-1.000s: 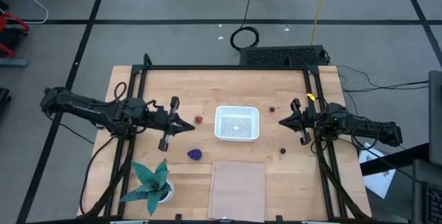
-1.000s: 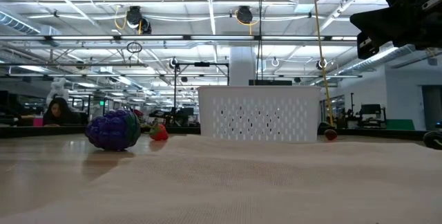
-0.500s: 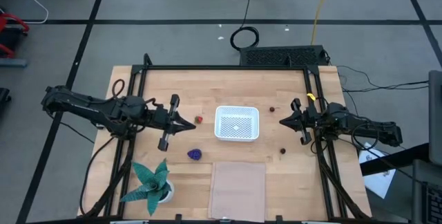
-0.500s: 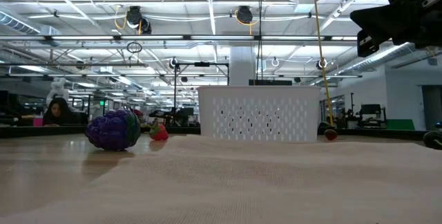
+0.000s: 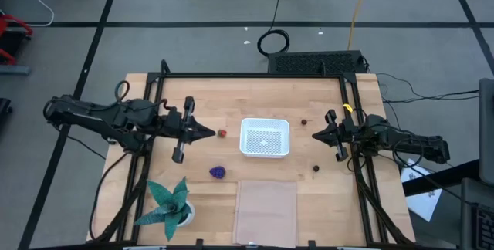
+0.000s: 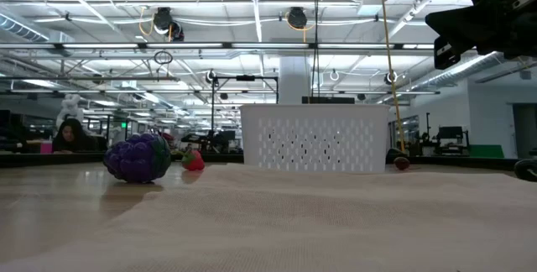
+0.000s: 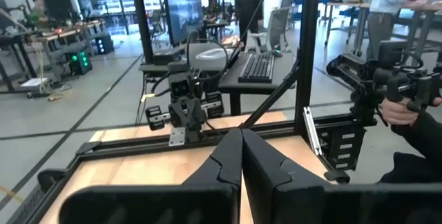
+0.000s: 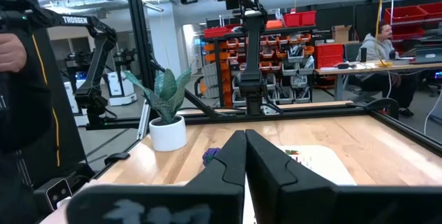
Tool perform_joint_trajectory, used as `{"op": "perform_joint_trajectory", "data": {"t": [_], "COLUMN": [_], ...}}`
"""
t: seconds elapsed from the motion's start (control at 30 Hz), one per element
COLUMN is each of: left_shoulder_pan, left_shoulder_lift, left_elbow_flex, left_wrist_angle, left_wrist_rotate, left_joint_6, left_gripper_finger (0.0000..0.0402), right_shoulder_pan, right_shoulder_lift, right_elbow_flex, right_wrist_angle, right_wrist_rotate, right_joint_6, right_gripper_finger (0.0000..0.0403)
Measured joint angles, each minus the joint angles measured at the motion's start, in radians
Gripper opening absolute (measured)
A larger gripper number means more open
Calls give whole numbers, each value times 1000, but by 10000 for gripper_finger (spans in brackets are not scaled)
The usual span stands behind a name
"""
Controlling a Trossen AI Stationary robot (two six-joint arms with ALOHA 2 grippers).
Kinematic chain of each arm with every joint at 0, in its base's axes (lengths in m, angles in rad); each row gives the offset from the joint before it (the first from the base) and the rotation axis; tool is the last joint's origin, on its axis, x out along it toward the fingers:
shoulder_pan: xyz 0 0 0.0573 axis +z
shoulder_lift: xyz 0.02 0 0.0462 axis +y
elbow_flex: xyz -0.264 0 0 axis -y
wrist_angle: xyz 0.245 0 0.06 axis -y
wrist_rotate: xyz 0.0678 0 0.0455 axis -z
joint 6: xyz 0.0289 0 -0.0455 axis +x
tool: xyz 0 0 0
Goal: Pick and placing Produce into tupperware
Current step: Put the grapes into the white bin
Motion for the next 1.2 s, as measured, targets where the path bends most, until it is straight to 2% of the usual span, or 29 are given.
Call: {"op": "perform_joint_trajectory", "data": {"t": [0.3,0.77,1.2], "left_shoulder_pan": [0,0,12], "left_shoulder_lift": [54,375,604], "left_elbow_flex": [110,481,724], "left_wrist_angle": [-200,-715,-1120], "left_wrist_rotate": [-49,-50,-49], "left_joint_6": [-15,-38,-68], "left_gripper_finger": [10,10,10], "right_shoulder_pan": [0,0,0], "right_shoulder_lift": [0,2,2], "right_elbow_flex": [0,0,0], "right_wrist_angle": [-1,-3,-4], "right_wrist_rotate": [0,0,0], "right_joint_6": [-20,-19,-19], "right_gripper_finger": [0,0,0]}}
